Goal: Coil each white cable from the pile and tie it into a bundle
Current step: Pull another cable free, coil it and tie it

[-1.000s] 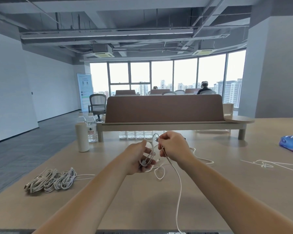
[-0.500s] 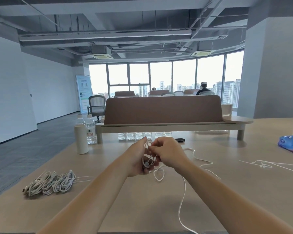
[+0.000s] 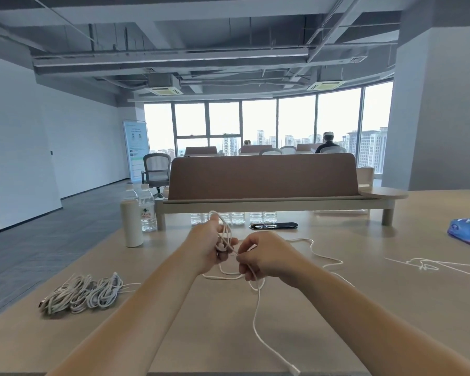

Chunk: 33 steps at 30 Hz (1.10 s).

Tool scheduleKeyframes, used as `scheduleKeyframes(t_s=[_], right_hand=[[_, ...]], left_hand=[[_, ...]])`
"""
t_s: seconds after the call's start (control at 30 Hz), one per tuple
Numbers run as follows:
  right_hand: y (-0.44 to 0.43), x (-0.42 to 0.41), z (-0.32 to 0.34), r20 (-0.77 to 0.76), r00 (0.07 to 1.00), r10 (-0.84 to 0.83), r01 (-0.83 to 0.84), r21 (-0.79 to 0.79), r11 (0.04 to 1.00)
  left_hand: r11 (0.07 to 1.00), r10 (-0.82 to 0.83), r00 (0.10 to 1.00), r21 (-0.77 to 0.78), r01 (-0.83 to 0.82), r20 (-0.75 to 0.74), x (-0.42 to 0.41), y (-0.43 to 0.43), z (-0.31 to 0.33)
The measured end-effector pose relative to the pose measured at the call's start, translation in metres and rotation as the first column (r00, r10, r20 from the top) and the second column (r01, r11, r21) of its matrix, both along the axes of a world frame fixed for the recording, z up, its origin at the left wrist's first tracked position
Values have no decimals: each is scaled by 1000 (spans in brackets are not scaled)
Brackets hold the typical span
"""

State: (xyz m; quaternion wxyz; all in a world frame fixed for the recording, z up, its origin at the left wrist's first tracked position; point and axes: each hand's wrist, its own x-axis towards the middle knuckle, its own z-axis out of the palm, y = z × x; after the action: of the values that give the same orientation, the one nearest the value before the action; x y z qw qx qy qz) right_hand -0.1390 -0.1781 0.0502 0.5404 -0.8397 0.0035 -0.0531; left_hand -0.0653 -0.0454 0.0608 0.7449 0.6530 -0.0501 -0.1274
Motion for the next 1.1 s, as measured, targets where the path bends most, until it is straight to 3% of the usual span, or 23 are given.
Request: scheduleKeyframes(t_s=[0.33, 0.6, 0.8, 0.97, 1.1], right_hand=[[1, 5, -9, -29, 998, 54, -56, -55, 997], [-19, 2, -8, -180, 976, 125, -125, 14, 992], [-24, 4, -4, -34, 999, 20, -22, -34, 999], [-20, 9, 7, 150, 986, -76, 120, -309, 943], [-17, 13, 11, 215, 972, -100, 188, -445, 876]], left_hand=[[988, -42, 998, -148, 34, -52, -1, 2, 3], [993, -44, 998, -112, 40, -35, 5, 15, 7], [993, -115, 993, -3, 115, 15, 3, 14, 4], [958, -219, 975, 199, 206, 43, -3, 13, 3], [923, -298, 954, 266, 276, 42, -7, 10, 3]])
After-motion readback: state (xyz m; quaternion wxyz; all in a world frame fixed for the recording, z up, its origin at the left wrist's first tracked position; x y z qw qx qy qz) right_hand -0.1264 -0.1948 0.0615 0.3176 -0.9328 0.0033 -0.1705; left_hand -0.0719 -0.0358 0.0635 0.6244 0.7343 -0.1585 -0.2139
